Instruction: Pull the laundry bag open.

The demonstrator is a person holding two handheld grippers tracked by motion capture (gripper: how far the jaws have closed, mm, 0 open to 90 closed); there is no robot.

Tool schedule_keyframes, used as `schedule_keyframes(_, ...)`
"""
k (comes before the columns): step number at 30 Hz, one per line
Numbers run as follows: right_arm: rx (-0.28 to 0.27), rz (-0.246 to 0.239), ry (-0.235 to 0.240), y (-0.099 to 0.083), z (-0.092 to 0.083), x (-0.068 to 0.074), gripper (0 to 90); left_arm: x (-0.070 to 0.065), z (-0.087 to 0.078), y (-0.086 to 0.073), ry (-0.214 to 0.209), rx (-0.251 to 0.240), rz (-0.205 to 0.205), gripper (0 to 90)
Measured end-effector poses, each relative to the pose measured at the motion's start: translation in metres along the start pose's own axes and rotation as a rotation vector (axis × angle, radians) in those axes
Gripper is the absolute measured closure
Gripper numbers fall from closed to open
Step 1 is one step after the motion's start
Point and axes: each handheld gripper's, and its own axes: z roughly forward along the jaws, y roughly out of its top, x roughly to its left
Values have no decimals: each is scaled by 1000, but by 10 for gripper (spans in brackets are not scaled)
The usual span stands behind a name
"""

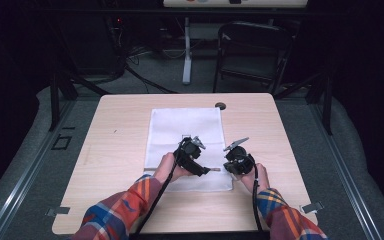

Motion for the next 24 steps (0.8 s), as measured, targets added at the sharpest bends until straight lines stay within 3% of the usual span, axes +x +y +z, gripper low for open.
schedule_keyframes(14, -33, -51, 22, -3, 6, 5, 900, -8, 22, 4, -37, 8, 53, 639)
schedule_keyframes(24, -34, -63, 37, -2, 6, 11, 900, -11, 33, 6, -40, 19, 78, 752)
